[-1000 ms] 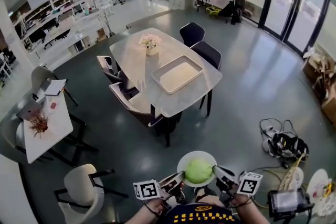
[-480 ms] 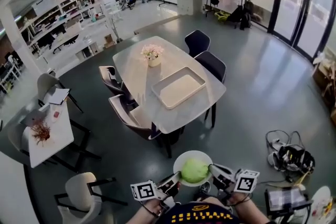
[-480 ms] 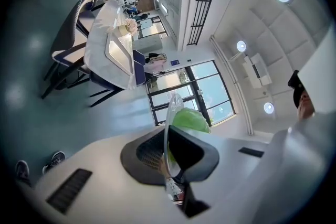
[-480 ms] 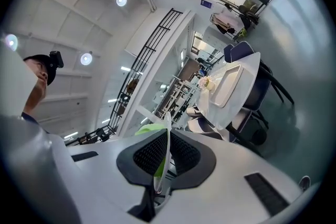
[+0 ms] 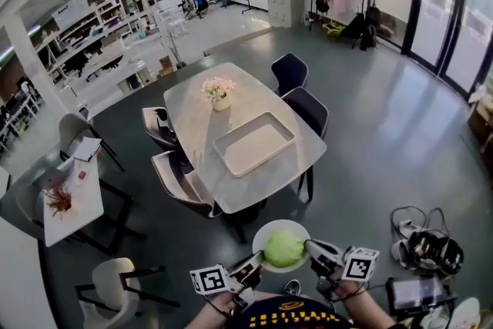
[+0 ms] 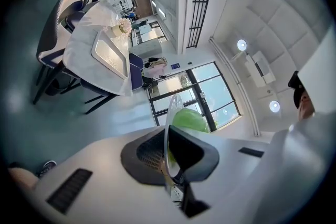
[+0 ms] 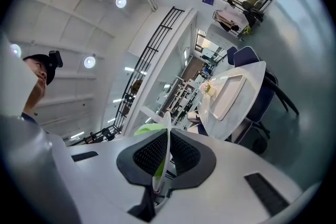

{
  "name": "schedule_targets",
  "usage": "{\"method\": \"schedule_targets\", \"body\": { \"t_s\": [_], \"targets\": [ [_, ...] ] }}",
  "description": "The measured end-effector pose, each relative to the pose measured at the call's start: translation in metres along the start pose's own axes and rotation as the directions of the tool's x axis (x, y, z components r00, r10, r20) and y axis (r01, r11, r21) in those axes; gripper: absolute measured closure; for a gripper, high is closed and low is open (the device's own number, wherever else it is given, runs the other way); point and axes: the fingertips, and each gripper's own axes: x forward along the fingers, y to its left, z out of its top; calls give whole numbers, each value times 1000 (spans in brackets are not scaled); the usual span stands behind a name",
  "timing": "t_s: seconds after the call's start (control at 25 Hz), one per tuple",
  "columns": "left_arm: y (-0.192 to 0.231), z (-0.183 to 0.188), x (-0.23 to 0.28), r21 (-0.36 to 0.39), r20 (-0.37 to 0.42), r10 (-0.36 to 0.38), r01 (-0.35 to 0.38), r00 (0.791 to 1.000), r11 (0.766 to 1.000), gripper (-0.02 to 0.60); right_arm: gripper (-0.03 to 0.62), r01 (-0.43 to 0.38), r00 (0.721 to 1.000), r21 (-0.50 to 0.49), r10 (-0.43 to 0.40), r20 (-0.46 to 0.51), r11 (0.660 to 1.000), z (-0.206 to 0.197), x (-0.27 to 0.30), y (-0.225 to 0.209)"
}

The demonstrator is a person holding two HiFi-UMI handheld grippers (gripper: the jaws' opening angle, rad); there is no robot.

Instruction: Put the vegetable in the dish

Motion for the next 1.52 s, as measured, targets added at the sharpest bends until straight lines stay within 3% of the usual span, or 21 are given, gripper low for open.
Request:
{"method": "schedule_targets", "body": {
  "t_s": [0.44, 0.64, 0.84, 1.0, 1.2, 1.52],
  "targets": [
    [10, 16, 53, -5, -4, 39, -39, 999, 999, 571, 572, 1, 1000, 25, 0, -10, 1000, 44, 3, -40],
    [16, 34, 87, -76, -24, 4, -6, 1000, 997, 570, 572, 30, 1000, 29, -30, 0, 999, 68, 13, -65],
    [17, 71, 124, -34, -57, -46, 45, 997, 998, 571, 572, 58, 998, 6, -58, 22, 998, 105, 34, -83],
    [17, 105, 148, -74, -66, -72, 67, 995, 995, 571, 572, 83, 996, -6, -83, 30, 997, 133, 59, -98],
    [31, 151, 159, 38, -89, -50, 54, 995, 998, 571, 572, 90, 996, -16, -89, 26, 996, 153, 95, -107],
    [52, 200, 162, -8, -49, -60, 59, 997, 998, 571, 572, 99, 995, -21, -99, -13, 995, 167, 152, -128]
  ]
}}
